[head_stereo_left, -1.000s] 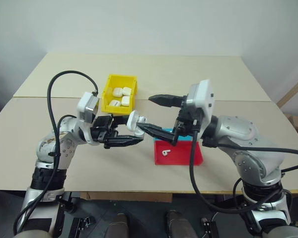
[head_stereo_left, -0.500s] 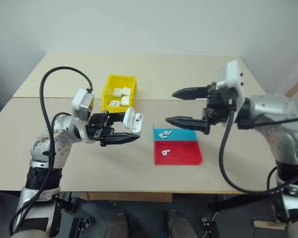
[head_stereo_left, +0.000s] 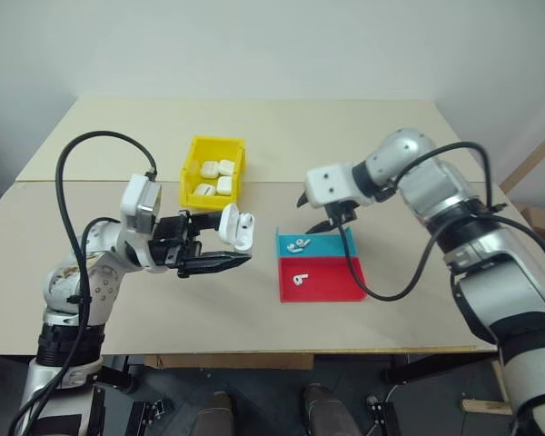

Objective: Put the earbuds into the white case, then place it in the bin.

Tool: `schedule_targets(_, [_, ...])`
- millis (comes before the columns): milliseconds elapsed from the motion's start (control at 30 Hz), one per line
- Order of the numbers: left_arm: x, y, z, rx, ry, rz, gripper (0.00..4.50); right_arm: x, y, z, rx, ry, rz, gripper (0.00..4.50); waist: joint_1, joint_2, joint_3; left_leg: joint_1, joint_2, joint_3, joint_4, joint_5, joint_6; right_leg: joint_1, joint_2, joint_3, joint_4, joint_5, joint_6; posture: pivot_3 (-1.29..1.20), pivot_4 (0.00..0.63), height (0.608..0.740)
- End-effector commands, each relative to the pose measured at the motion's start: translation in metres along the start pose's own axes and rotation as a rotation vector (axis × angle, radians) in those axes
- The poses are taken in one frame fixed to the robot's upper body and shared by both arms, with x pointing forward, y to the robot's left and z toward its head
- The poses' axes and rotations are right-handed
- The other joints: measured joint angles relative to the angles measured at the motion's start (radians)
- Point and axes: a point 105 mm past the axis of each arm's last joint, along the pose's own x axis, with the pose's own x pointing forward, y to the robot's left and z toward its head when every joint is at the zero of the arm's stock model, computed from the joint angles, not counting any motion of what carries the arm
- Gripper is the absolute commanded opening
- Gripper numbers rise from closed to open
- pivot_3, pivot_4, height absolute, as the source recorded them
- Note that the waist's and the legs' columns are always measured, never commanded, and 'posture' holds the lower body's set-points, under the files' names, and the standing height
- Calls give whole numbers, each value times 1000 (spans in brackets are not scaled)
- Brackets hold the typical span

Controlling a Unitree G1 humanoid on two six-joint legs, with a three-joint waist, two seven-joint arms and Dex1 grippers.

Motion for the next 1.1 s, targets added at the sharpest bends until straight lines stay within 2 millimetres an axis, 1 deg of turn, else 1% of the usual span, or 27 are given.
schedule_targets(33, [-2, -6, 12, 60, -6, 7, 2762, 2, -6, -4, -84, 55, 15, 2828, -1, 0, 0, 0, 0, 0, 0, 0, 0, 0, 0, 0, 0, 0, 0, 0, 150, 740])
schedule_targets(100, [-4, -7, 12, 62, -3, 15, 2762, 9, -8, -6, -87, 59, 4, 2340, -2, 0, 0, 0, 0, 0, 0, 0, 0, 0, 0, 0, 0, 0, 0, 0, 150, 740])
schedule_targets(167, [-4, -8, 12, 64, -1, 19, 2762, 13, -10, -7, -79, 61, -7, 2340, -3, 0, 0, 1, 0, 0, 0, 0, 0, 0, 0, 0, 1, 0, 0, 0, 150, 740])
schedule_targets(400, [-5, -11, 10, 60, 3, 25, 2762, 24, -4, -13, -95, 83, 20, 2340, -4, 1, 0, 1, 0, 0, 0, 0, 0, 0, 0, 0, 1, 0, 0, 0, 150, 740])
schedule_targets(567, [-6, -11, 10, 64, 6, 31, 2762, 35, -7, -16, -103, 110, -24, 2340, -4, 1, 0, 1, 0, 0, 0, 0, 0, 0, 0, 0, 1, 0, 0, 0, 150, 740])
schedule_targets(833, [-8, -12, 11, 67, 13, 42, 2762, 42, -4, -20, -88, 115, -18, 2340, -5, 1, 0, 2, 0, 0, 0, 0, 0, 0, 0, 0, 2, 0, 0, 0, 150, 740])
schedule_targets(933, [-8, -13, 11, 68, 15, 45, 2762, 44, 1, -22, -81, 117, 8, 2340, -5, 1, 0, 2, 0, 0, 0, 0, 0, 1, 0, 0, 2, 0, 0, 0, 150, 740])
schedule_targets(1033, [-9, -13, 10, 68, 18, 48, 2762, 46, 5, -24, -76, 113, 26, 1768, -5, 1, 0, 2, 0, 0, 0, 0, 0, 1, 0, 0, 2, 0, 0, 0, 150, 740])
schedule_targets(1100, [-10, -13, 10, 67, 19, 49, 2762, 47, 7, -23, -70, 106, 37, 1048, -5, 1, 0, 2, 0, 0, 0, 0, 0, 1, 0, 0, 2, 0, 0, 0, 150, 740])
